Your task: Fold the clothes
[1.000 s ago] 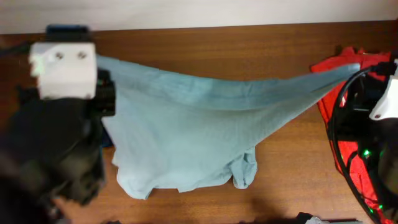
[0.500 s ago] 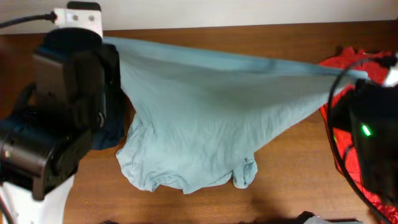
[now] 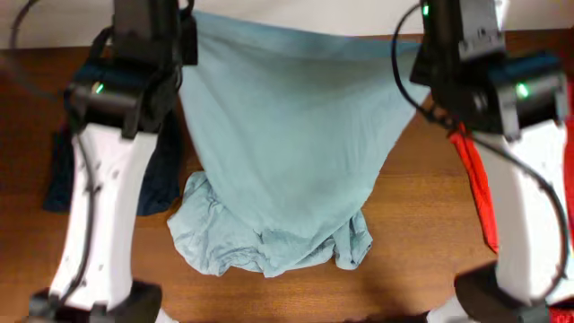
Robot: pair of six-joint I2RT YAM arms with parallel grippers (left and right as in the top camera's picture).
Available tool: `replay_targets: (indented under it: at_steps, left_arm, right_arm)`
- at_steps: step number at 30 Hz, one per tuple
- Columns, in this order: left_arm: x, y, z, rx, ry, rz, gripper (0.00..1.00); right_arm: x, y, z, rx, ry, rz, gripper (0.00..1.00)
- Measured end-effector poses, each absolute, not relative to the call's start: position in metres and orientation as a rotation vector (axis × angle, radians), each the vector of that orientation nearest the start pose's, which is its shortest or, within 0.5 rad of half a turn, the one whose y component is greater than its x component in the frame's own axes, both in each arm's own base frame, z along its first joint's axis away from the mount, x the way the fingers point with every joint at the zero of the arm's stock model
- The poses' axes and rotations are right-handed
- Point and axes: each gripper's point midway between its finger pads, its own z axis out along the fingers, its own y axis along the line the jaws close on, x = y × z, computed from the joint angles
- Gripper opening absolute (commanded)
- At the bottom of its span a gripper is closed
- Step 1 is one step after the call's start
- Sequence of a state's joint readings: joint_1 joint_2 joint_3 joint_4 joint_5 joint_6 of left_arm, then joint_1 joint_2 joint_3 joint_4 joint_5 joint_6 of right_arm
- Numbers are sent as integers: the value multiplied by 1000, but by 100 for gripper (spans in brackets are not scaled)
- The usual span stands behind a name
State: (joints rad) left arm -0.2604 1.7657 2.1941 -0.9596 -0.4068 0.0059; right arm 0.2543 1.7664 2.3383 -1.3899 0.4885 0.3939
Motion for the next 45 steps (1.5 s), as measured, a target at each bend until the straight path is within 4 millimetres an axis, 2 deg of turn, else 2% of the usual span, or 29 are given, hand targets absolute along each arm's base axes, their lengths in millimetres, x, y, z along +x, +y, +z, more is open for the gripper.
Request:
replay_targets:
  at_steps: [5, 7, 10, 13, 14, 16, 17, 18, 19, 20, 25, 26, 27, 28, 29, 34, 37, 40, 42, 45]
  left_arm:
    - [524, -65, 382, 80, 2048, 229, 4]
    - [538, -68, 372, 91, 2045, 218, 4]
    - [569, -73, 343, 110, 2051, 199, 5]
    - [592, -78, 313, 121, 2067, 188, 7]
    - [600, -81, 303, 126, 2065, 184, 8]
    - [611, -84, 290, 129, 2063, 180, 14]
    - [616, -85, 286, 134, 2056, 179, 19]
    - [618, -86, 282, 135, 2054, 178, 28]
    - [622, -86, 279, 134, 2049, 177, 41]
    - [624, -86, 278, 136, 2042, 178, 49]
    - [631, -85, 289, 138, 1988, 203, 69]
    - [631, -82, 289, 137, 1989, 223, 72]
    - [630, -80, 289, 139, 1993, 245, 86]
    - [628, -75, 286, 140, 2007, 284, 87]
    - [627, -71, 284, 136, 2014, 312, 94]
    - [615, -57, 269, 141, 2097, 409, 98]
    - [594, -52, 267, 170, 2171, 443, 99]
    - [559, -50, 292, 195, 2215, 450, 97]
    - [528, -51, 323, 200, 2215, 426, 90]
    - [465, -54, 376, 200, 2202, 330, 84]
  right_arm:
    - [461, 12, 366, 321, 2274, -156, 5]
    - [473, 6, 359, 322, 2274, -144, 5]
    - [493, -6, 342, 332, 2289, -141, 6]
    - [509, -17, 321, 348, 2316, -149, 12]
    - [515, -21, 312, 353, 2326, -151, 24]
    - [523, -24, 301, 358, 2338, -156, 55]
    - [527, -26, 295, 358, 2344, -161, 69]
    - [531, -28, 289, 360, 2351, -162, 76]
    - [535, -29, 283, 359, 2359, -167, 80]
    - [537, -30, 279, 364, 2364, -166, 82]
    - [544, -34, 263, 369, 2383, -176, 84]
    - [543, -36, 262, 374, 2389, -180, 85]
    - [541, -39, 260, 380, 2398, -184, 85]
    - [538, -43, 259, 390, 2410, -192, 85]
    - [535, -46, 257, 396, 2423, -197, 85]
    - [513, -53, 248, 412, 2511, -224, 86]
    - [495, -51, 266, 408, 2514, -208, 86]
    - [468, -40, 304, 371, 2479, -133, 88]
    - [442, -31, 338, 334, 2437, -65, 89]
    - [395, -18, 382, 294, 2382, 23, 89]
